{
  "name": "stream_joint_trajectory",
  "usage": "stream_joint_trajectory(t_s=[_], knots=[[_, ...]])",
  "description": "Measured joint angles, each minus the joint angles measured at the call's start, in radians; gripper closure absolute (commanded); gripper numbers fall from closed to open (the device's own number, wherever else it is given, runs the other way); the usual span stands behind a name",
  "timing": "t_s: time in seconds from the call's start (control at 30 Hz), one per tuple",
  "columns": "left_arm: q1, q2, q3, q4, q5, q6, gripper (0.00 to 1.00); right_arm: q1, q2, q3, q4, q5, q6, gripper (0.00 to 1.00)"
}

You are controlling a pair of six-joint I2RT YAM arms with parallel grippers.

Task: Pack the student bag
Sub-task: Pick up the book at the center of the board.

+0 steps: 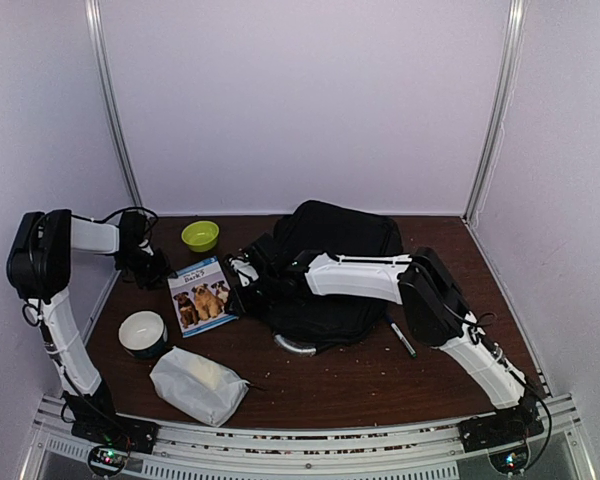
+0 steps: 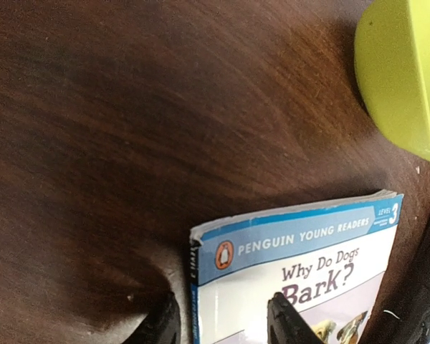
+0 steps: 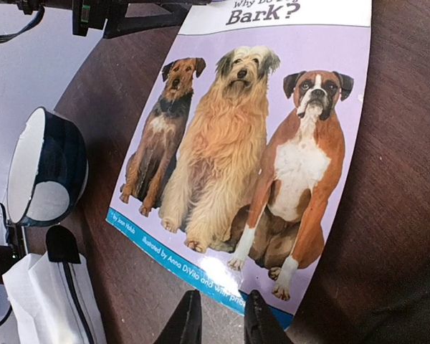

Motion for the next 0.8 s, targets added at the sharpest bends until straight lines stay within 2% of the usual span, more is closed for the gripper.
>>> stream_joint_trajectory(t_s=[0.43,0.63,0.8], knots=[[0.0,0.028,0.006,0.068,0.08,-0.001,0.57,0.008,0.05,0.038,0.006,0.058,0.089,0.89],[0.002,0.03,0.002,0.083,0.105,-0.001,0.5,0.0,0.081,0.063,0.022,0.056,0.141,0.92],[-0.003,0.03,0.0,0.094,0.121,0.004,0.54,-0.01,0.089,0.064,0.046,0.037,0.182,0.93]])
